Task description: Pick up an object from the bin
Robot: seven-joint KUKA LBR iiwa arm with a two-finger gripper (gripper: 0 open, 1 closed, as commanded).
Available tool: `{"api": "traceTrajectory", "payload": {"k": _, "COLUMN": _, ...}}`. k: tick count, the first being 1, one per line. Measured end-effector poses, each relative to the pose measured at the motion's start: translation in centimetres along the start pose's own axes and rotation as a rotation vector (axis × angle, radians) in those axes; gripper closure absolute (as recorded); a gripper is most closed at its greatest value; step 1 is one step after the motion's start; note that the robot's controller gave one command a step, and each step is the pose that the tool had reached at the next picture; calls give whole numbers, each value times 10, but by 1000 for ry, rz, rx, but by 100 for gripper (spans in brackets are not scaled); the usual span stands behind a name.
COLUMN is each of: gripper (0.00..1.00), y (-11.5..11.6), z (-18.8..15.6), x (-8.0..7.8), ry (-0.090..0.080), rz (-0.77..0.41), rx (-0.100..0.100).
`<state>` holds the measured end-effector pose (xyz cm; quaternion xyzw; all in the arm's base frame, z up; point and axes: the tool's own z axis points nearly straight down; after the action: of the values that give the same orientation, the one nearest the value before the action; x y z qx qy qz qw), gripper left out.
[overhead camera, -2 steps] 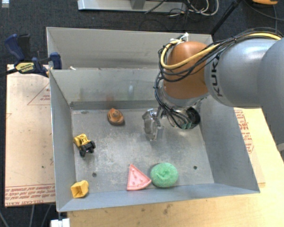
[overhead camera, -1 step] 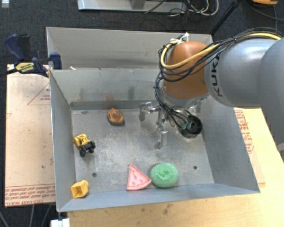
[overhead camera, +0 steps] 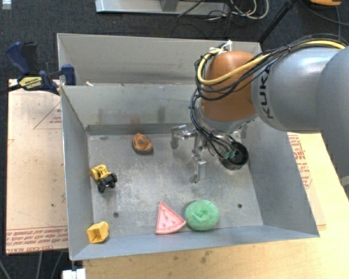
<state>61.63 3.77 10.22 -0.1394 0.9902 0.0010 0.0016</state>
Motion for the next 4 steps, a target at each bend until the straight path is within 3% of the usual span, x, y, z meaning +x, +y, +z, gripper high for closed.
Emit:
{"api": "traceTrajectory", "payload": {"k": 1, "gripper": 0, "y": -11, "z": 6, "x": 17, "ry": -2, "rz": -62, "rx": 0}}
{"api": "traceTrajectory", "payload": {"k": 2, "gripper": 0, "y": -41, "z": -8, "x": 40, "ry": 3, "rz": 3, "rx": 0}}
{"api": "traceTrajectory", "payload": {"k": 3, "gripper": 0, "y": -42, "z": -16, "x": 52, "ry": 3, "rz": 117, "rx": 1}}
{"api": "traceTrajectory", "payload": {"k": 4, "gripper": 100, "y": -24, "z": 33, "x": 116, "ry": 4, "rz": -161, "rx": -1}}
